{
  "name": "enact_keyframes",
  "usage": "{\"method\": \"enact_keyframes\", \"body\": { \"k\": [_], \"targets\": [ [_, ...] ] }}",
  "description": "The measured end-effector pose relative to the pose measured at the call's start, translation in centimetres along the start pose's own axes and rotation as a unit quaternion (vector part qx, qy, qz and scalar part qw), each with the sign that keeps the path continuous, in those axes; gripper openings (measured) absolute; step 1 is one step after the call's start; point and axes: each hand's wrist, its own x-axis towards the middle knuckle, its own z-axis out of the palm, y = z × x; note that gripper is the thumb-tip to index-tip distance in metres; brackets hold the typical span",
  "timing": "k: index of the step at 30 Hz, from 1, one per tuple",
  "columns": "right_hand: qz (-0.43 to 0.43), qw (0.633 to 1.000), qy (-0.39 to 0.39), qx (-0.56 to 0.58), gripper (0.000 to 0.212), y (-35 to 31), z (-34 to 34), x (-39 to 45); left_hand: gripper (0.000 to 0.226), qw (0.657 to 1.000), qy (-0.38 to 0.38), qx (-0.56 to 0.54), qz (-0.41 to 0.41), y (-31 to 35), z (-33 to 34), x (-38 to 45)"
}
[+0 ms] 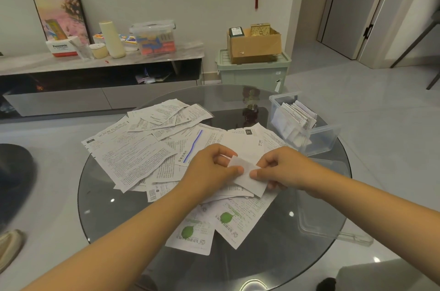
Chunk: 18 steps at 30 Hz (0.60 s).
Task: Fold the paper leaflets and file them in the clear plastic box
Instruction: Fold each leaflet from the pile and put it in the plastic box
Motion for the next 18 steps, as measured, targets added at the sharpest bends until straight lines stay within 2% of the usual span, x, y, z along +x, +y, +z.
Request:
{"method": "enact_keyframes", "body": {
  "k": [4,7,9,12,15,18],
  "targets": [
    [0.057,0.983,-0.006,0.174,0.01,-0.26,0.11,0.08,0.011,0.998,0.001,0.013,0.069,0.39,0.43,-0.33],
    [0.087,0.94,-0.02,0.328,0.014,-0.55,-0.3,0.24,0.013,0.996,-0.009,0.042,0.084,0.43,0.59,-0.39],
    [0.087,0.919,-0.033,0.382,0.013,-0.46,-0.58,0.32,0.012,0.994,-0.007,0.063,0.093,0.32,0.57,-0.24],
    [0.071,0.943,-0.038,0.324,0.015,-0.21,-0.6,0.28,0.009,0.992,-0.008,0.071,0.104,0.31,0.56,-0.18],
    [0.068,0.961,0.003,0.269,0.009,-0.08,-0.47,0.24,0.011,0.993,0.007,0.068,0.1,0.4,0.73,-0.22],
    [0.05,0.971,0.016,0.234,0.01,-0.19,-0.71,0.33,0.025,0.998,0.028,0.009,0.048,0.55,0.83,-0.1]
  ]
}}
